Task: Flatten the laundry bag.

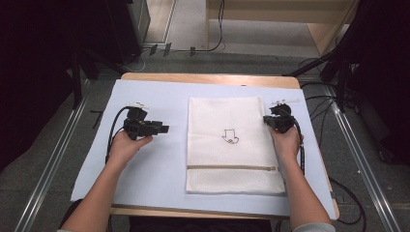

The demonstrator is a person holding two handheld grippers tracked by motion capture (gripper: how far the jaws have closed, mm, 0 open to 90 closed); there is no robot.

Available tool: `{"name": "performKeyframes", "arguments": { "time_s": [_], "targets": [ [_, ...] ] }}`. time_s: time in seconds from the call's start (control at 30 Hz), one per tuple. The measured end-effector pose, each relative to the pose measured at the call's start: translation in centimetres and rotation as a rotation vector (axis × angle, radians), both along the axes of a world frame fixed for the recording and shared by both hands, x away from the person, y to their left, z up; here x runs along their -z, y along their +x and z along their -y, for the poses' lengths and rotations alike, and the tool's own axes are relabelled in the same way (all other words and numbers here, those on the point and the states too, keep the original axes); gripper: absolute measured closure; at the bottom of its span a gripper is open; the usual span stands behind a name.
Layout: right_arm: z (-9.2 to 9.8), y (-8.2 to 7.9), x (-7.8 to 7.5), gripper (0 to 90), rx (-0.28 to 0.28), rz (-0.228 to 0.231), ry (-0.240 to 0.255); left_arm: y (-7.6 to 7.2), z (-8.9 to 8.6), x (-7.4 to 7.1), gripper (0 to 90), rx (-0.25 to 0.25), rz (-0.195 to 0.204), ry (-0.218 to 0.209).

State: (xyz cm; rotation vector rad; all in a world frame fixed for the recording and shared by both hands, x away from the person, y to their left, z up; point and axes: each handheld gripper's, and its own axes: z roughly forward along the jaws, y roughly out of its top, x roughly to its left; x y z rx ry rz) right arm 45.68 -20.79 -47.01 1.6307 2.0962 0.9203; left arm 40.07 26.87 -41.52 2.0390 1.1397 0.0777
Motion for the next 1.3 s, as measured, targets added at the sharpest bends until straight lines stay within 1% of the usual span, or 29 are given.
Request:
{"name": "performKeyframes", "arguments": {
  "time_s": [0.07,0.13,0.2,0.27,0.33,0.4,0.5,0.53,0.67,0.7,0.8,0.83,0.9,0.97,1.03,1.07,1.1,1.13,1.23,1.3],
  "targets": [
    [0.1,0.0,0.0,86.2,-0.001,-0.005,0.014,-0.1,0.5,0.0,54.6,0.011,0.001,0.006],
    [0.2,-0.2,-0.2,82.2,-0.007,0.003,0.016,-0.2,0.9,0.0,54.4,0.023,0.001,0.014],
    [0.2,-0.7,-0.6,79.6,-0.012,0.009,0.036,-0.3,1.3,0.0,54.4,0.033,0.004,0.018],
    [0.2,-1.4,-0.8,76.9,-0.020,0.018,0.022,-0.3,1.8,0.1,54.3,0.041,0.005,0.016],
    [0.2,-2.2,-1.0,76.6,-0.035,0.020,0.012,-0.3,2.4,0.2,53.8,0.059,0.003,0.030],
    [0.1,-3.0,-1.1,75.7,-0.049,0.016,0.007,-0.3,3.2,0.4,53.1,0.075,-0.001,0.032],
    [0.0,-4.6,-1.3,75.5,-0.073,0.021,-0.006,-0.3,4.4,0.7,51.8,0.108,-0.008,0.051],
    [0.0,-5.1,-1.4,75.5,-0.083,0.019,-0.012,-0.3,4.7,0.8,51.7,0.115,-0.012,0.050],
    [0.4,-7.1,-1.9,75.5,-0.099,0.047,-0.004,-0.1,5.9,1.2,49.7,0.133,-0.014,0.049],
    [0.5,-7.5,-2.0,75.5,-0.101,0.051,0.005,-0.1,6.2,1.3,49.0,0.135,-0.019,0.047],
    [0.8,-8.5,-2.1,75.1,-0.101,0.058,0.014,0.1,7.1,1.9,47.5,0.148,-0.027,0.075],
    [0.9,-8.8,-2.1,75.0,-0.101,0.057,0.017,0.3,7.3,2.1,47.3,0.143,-0.029,0.084],
    [1.0,-9.2,-1.9,74.9,-0.108,0.053,0.012,0.6,7.5,2.6,47.4,0.140,-0.054,0.065],
    [1.1,-9.5,-1.8,75.0,-0.103,0.048,0.012,0.8,7.8,3.0,48.1,0.130,-0.066,0.059],
    [1.3,-9.5,-1.5,75.0,-0.102,0.036,0.015,1.0,7.9,3.3,52.1,0.125,-0.077,0.053],
    [1.3,-9.5,-1.3,75.2,-0.103,0.028,0.022,1.1,8.0,3.5,56.8,0.121,-0.083,0.053],
    [1.4,-9.4,-1.1,76.0,-0.104,0.017,0.019,1.2,8.0,3.6,61.5,0.117,-0.092,0.051],
    [1.4,-9.4,-0.9,76.3,-0.101,0.007,0.017,1.3,8.0,3.7,68.0,0.117,-0.102,0.038],
    [1.5,-9.2,-0.6,76.3,-0.100,-0.006,0.019,1.5,7.9,3.9,82.1,0.122,-0.119,0.015],
    [1.7,-9.1,-0.5,76.0,-0.092,-0.021,0.027,1.5,8.0,4.0,86.9,0.127,-0.122,0.014]
  ]
}}
